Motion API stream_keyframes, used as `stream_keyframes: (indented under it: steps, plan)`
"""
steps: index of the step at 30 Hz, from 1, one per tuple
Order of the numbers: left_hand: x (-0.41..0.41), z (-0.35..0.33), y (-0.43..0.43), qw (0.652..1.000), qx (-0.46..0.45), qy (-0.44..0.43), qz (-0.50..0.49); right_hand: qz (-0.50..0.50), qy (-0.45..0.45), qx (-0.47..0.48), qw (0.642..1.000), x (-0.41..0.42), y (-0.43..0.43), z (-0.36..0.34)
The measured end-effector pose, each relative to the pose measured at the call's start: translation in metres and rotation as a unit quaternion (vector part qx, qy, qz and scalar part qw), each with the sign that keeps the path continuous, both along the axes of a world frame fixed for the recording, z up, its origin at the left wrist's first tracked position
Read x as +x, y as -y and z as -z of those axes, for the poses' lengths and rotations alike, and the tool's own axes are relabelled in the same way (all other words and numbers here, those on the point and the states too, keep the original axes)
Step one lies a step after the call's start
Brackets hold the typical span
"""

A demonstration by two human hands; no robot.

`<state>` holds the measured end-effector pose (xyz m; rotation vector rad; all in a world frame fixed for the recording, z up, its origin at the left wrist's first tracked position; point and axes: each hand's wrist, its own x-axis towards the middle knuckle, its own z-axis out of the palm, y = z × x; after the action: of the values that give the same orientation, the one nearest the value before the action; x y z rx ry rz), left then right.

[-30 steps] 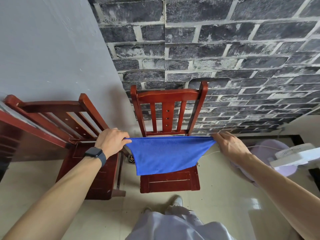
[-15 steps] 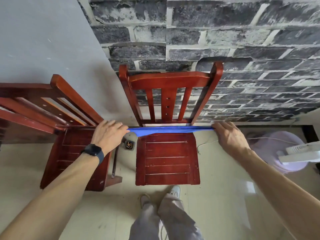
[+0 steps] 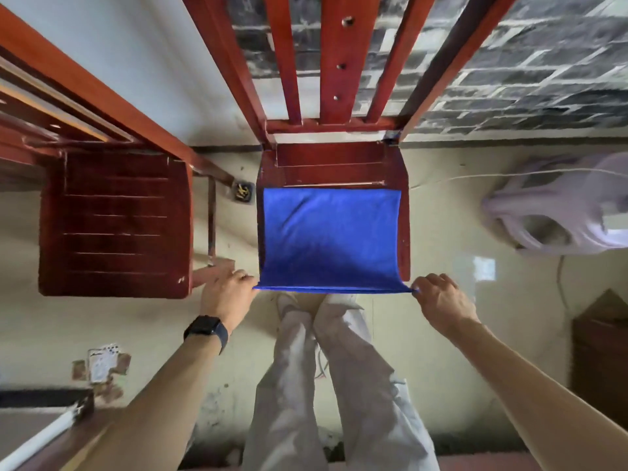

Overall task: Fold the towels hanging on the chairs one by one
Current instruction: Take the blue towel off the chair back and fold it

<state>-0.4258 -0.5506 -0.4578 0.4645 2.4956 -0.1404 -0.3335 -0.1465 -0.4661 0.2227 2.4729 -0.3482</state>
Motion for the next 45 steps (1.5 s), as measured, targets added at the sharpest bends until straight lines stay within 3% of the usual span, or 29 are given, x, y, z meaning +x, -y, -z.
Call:
stream_keyframes:
  steps: [3,5,8,12,14,16,20,25,32,40,45]
  plan:
    - [0.008,0.016,0.000,0.997,0.026,0.054,-0.047,0.032,0.058,-0.015,0.998,0.003,0.005,0.013]
    - [0.001,0.024,0.000,0.977,0.083,0.105,-0.164,0.128,0.050,-0.067,0.988,-0.006,0.005,0.020]
    - [-0.027,0.036,-0.003,0.874,0.227,0.183,-0.389,0.309,0.060,-0.149,0.937,-0.037,-0.003,0.029]
    - [-0.077,0.050,-0.017,0.699,0.368,0.200,-0.579,0.531,0.030,-0.316,0.786,-0.082,-0.013,0.046]
    - [-0.098,0.064,-0.026,0.647,0.400,0.216,-0.613,0.570,0.006,-0.350,0.743,-0.102,-0.016,0.061]
    - [-0.113,0.082,-0.034,0.634,0.407,0.207,-0.624,0.583,-0.023,-0.352,0.732,-0.119,-0.014,0.079]
    - [-0.134,0.120,-0.043,0.662,0.378,0.123,-0.635,0.573,-0.077,-0.287,0.764,-0.143,-0.009,0.109]
    - [-0.145,0.148,-0.045,0.722,0.308,0.066,-0.616,0.521,-0.101,-0.182,0.828,-0.159,-0.003,0.131]
    - [-0.154,0.148,-0.055,0.815,0.231,0.011,-0.531,0.500,-0.081,-0.099,0.857,-0.170,0.001,0.139]
    - [-0.153,0.153,-0.058,0.856,0.233,-0.049,-0.458,0.418,-0.117,-0.026,0.901,-0.168,0.014,0.142]
    - [-0.159,0.156,-0.061,0.894,0.152,-0.069,-0.415,0.411,-0.119,0.001,0.904,-0.166,0.015,0.146]
